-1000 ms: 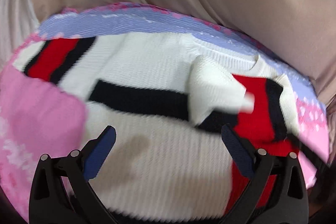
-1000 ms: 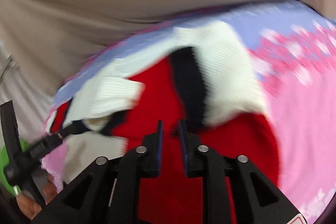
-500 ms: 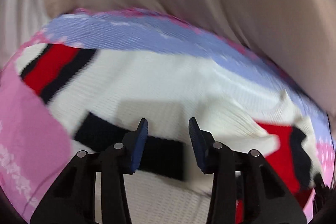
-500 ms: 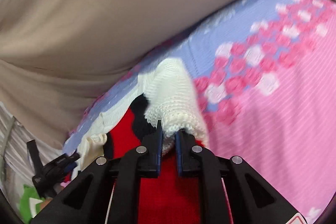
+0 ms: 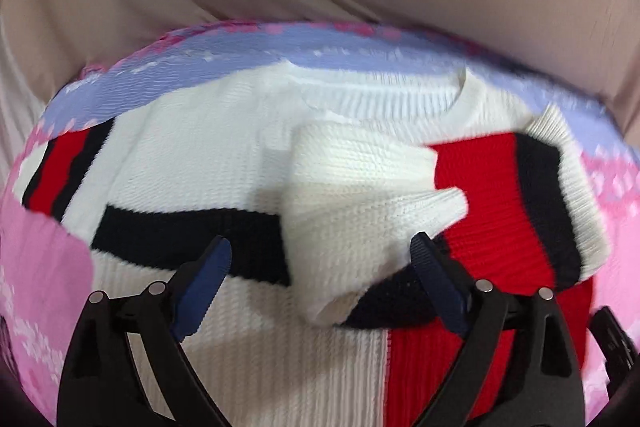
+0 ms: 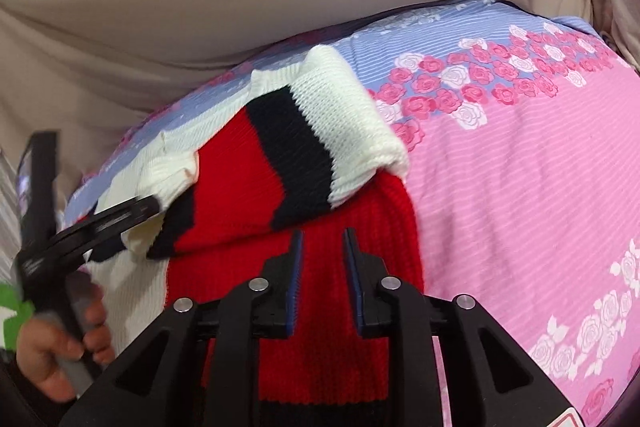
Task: Fold small clothes
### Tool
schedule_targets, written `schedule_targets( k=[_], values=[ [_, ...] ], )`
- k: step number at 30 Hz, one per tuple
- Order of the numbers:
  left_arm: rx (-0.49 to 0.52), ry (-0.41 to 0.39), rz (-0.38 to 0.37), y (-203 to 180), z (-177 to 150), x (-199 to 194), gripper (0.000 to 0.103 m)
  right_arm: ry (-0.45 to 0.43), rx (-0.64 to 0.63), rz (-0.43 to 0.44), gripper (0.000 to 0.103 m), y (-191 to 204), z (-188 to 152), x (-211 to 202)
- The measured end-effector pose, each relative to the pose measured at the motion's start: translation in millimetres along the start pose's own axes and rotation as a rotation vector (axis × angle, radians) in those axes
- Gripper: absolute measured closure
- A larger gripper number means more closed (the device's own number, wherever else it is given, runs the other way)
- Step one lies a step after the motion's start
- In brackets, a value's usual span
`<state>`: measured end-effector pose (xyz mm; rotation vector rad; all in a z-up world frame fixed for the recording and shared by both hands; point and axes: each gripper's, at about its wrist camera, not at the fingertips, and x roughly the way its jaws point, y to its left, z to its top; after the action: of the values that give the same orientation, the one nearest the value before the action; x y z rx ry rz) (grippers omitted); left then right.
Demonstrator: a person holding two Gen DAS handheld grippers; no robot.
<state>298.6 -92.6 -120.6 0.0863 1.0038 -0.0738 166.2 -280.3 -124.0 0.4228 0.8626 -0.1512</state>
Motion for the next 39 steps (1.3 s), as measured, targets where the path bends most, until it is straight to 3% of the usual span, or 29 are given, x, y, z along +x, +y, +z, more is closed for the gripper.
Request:
schedule_targets(
  k=[2,3,5,8,10,12,15,20,23,34,39],
  values=[
    [-0.009,0.035,-0.018,4,1,17,0.047,0.005,-0.028,0.002,0.081,6,0,-1],
    [-0.056,0.037,-0.074,16,5,19,0.051,0.003,-0.046,-0.002,0.081,8,1,-1],
    [-0.145,0.011,-0.073,41,11,12,0.073,-0.005,-0.077,-0.006,0.081,12,5,1],
    [-0.334,-0.052,-0.017,97,19,-1,0.073,-0.027,-0.090,0.007,0.081,17,18,7],
    [-0.395,-0.021,0.000,122,20,8,0.073,-0.040,-0.114,-0.012,0.081,23,29,17],
    [-0.385,0.050,0.003,130,19,25,0.073,-0.037,-0.157,-0.052,0.081,32,41,31],
    [-0.392,0.028,-0.012,129,12,21,0.073,0.012,-0.210,-0.136,0.081,42,53,54],
    [-0.338,0.051,-0.002,122,3,25,0.073,0.069,-0.244,-0.177,0.081,57,56,68],
    [-0.310,0.042,0.021,121,1,27,0.073,0.148,-0.261,-0.201,0.081,60,49,88],
    [-0.281,0.030,0.063,111,-7,23,0.072,0.145,-0.258,-0.203,0.081,60,50,89],
    [-0.331,0.043,0.023,117,-6,17,0.068,0.143,-0.263,-0.211,0.081,60,49,90]
  ],
)
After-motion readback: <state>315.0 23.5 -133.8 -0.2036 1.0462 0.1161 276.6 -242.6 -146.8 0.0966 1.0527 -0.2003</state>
